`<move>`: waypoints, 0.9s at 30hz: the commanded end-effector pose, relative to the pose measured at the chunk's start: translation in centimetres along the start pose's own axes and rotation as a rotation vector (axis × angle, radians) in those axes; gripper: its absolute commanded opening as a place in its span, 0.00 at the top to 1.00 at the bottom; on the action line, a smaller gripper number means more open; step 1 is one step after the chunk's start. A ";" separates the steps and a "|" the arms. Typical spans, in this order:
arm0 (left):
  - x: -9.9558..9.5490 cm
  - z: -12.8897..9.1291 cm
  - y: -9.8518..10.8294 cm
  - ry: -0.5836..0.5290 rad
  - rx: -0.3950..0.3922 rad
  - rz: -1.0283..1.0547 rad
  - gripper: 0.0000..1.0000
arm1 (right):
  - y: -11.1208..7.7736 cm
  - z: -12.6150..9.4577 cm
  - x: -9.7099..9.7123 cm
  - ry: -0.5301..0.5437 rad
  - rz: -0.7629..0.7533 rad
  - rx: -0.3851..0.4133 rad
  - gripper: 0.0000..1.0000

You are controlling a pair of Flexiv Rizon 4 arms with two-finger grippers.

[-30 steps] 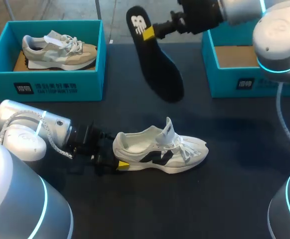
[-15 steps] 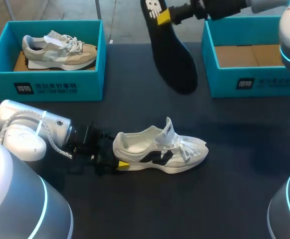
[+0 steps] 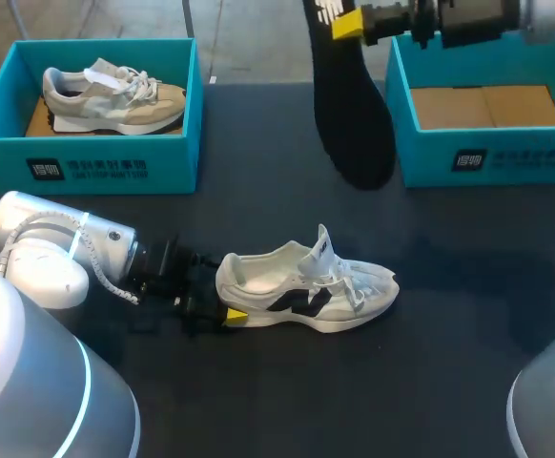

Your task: Take the shoe out of the shoebox, open the shoe tongue, remove and reinsert the insole, then place the shoe into the shoebox

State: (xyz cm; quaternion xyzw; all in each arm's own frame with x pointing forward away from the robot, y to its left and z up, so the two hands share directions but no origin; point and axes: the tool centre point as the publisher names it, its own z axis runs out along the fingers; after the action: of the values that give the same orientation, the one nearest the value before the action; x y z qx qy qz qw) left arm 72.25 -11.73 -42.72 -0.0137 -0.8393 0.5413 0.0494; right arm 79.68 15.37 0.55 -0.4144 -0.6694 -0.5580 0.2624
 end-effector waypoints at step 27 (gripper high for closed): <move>-0.1 0.4 0.3 0.000 -0.003 0.000 1.00 | -5.1 -2.5 1.4 0.024 -0.030 -0.057 1.00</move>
State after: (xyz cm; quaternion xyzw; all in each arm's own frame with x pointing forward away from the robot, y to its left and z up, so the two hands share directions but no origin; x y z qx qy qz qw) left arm 72.25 -11.72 -42.73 -0.0137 -0.8393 0.5412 0.0494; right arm 74.35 12.98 -0.36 -0.4041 -0.6569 -0.5849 0.2509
